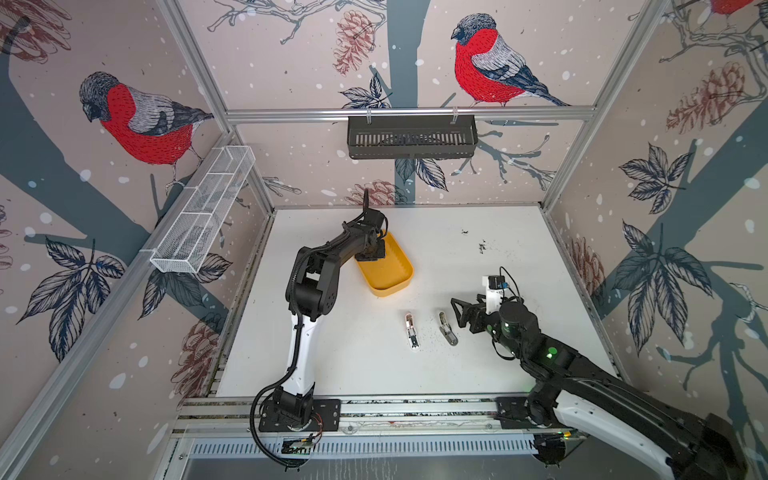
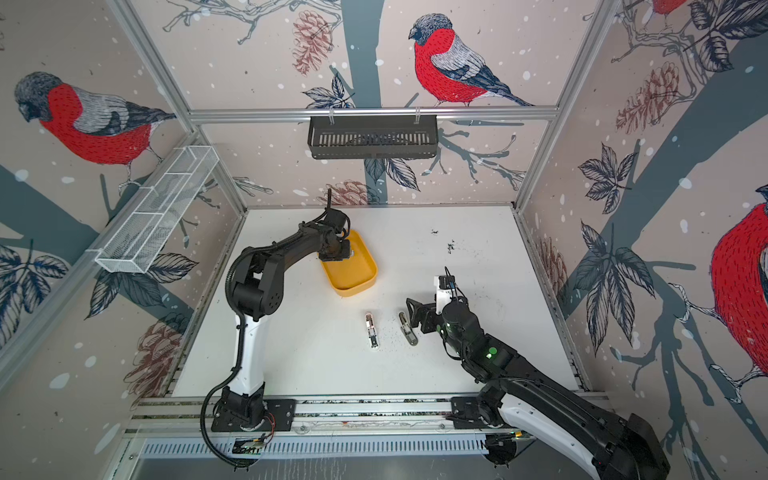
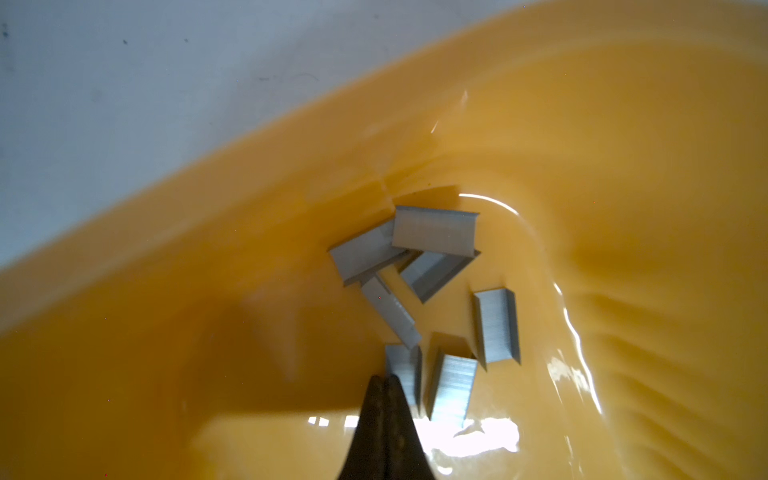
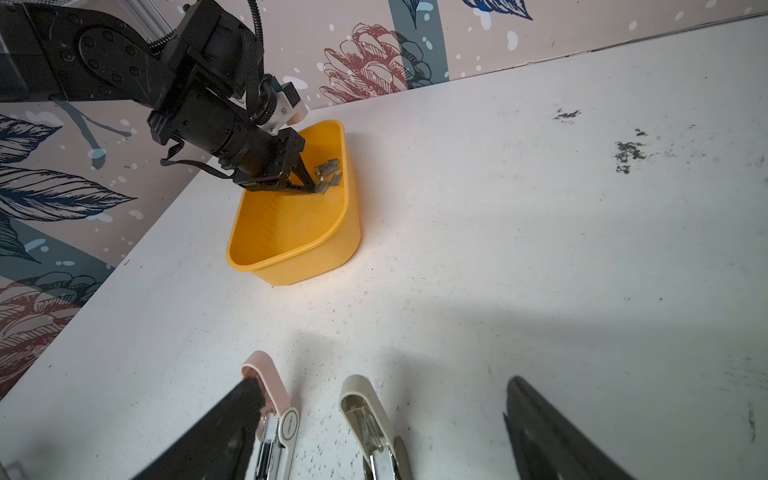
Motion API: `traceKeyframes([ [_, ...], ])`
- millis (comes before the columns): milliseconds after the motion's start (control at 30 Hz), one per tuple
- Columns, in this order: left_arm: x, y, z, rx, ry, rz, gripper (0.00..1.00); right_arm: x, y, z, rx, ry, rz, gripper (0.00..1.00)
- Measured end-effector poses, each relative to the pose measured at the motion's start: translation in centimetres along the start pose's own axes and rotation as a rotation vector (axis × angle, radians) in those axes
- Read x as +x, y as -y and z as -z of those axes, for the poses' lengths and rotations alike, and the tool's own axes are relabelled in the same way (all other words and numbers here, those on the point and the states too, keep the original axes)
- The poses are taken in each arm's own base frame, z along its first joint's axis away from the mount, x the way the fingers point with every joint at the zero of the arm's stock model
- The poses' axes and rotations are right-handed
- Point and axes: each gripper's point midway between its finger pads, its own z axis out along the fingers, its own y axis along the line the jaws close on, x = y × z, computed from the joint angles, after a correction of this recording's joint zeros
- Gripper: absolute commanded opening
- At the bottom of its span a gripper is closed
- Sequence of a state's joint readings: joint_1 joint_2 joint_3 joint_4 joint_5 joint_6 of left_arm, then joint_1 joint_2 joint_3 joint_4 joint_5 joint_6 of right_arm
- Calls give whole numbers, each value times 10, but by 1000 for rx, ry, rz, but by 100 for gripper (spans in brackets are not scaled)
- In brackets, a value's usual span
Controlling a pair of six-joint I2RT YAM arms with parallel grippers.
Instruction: Load the staples into the stapler
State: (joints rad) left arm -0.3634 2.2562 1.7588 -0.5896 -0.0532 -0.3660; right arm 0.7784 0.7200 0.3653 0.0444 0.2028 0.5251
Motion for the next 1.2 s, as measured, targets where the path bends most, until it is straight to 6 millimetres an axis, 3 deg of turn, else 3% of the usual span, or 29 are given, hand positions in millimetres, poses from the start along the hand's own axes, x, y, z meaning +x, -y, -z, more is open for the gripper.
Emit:
traceKeyframes([
  [167,0,1,6,9,2,0,0,0,0,0,1,0,0,92],
  [567,-3,15,56,116,52,-25,0,-1,1,0,-1,1,-4,90],
  [833,16,36,109,313,95,-40,0,-18,-7,0,-68,13,-70,83],
  [1200,66,86,187,743,157,-70,0,-64,-42,8,-355,67,-244,70],
])
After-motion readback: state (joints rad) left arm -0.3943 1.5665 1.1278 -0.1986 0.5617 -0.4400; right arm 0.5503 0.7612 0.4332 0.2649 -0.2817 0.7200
